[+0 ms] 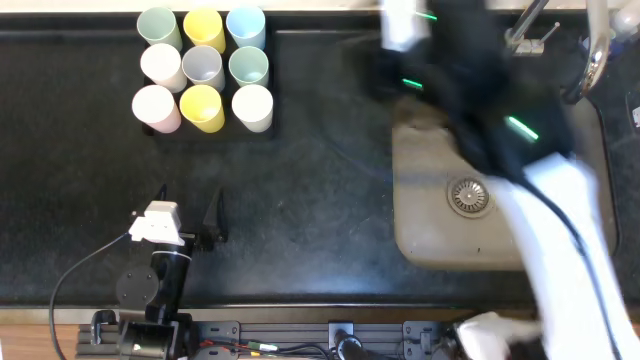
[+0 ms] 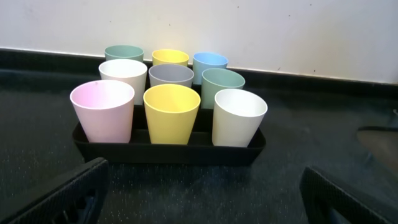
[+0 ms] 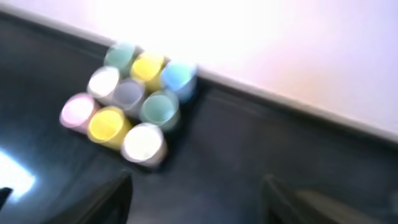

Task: Store Cups

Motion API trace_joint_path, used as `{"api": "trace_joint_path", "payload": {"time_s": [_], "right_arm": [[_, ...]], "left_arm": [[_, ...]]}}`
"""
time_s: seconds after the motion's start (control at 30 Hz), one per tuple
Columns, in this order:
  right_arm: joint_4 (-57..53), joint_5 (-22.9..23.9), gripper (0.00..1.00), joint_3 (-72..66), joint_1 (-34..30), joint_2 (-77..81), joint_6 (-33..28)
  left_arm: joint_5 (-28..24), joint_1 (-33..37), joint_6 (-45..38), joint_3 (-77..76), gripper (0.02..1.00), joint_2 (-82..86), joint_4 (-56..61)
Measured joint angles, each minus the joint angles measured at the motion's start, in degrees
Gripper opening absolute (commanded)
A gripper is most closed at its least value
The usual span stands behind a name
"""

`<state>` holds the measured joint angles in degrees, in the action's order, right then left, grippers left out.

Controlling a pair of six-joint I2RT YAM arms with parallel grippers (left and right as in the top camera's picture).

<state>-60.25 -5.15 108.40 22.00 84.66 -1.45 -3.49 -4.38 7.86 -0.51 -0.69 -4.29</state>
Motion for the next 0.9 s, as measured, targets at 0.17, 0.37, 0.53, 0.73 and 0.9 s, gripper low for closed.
{"api": "trace_joint_path", "payload": {"time_s": [0.17, 0.37, 0.53, 0.73, 0.9], "right_arm": [[2.27, 0.92, 0.877, -12.15, -7.37, -16.94, -4.42], [8.72, 0.92, 0.998, -33.75, -10.01, -35.47, -6.23], [15.15, 0.9, 0.998, -51.36, -10.03, -49.53, -6.38], [35.65, 0.9, 0.996, -71.41, -10.1, -64.22, -6.51], [53.16, 0.87, 0.998, -85.74, -10.19, -72.83, -6.71]], "left_arm": [[0.0, 0.0, 0.0, 0.0, 0.998, 0.0, 0.0], [0.0, 0.0, -0.13, 0.0, 1.0, 0.0, 0.0], [-0.02, 0.0, -0.2, 0.0, 1.0, 0.0, 0.0], [-0.02, 0.0, -0.2, 0.0, 1.0, 0.0, 0.0], [-0.02, 0.0, -0.22, 0.0, 1.0, 0.0, 0.0]]}}
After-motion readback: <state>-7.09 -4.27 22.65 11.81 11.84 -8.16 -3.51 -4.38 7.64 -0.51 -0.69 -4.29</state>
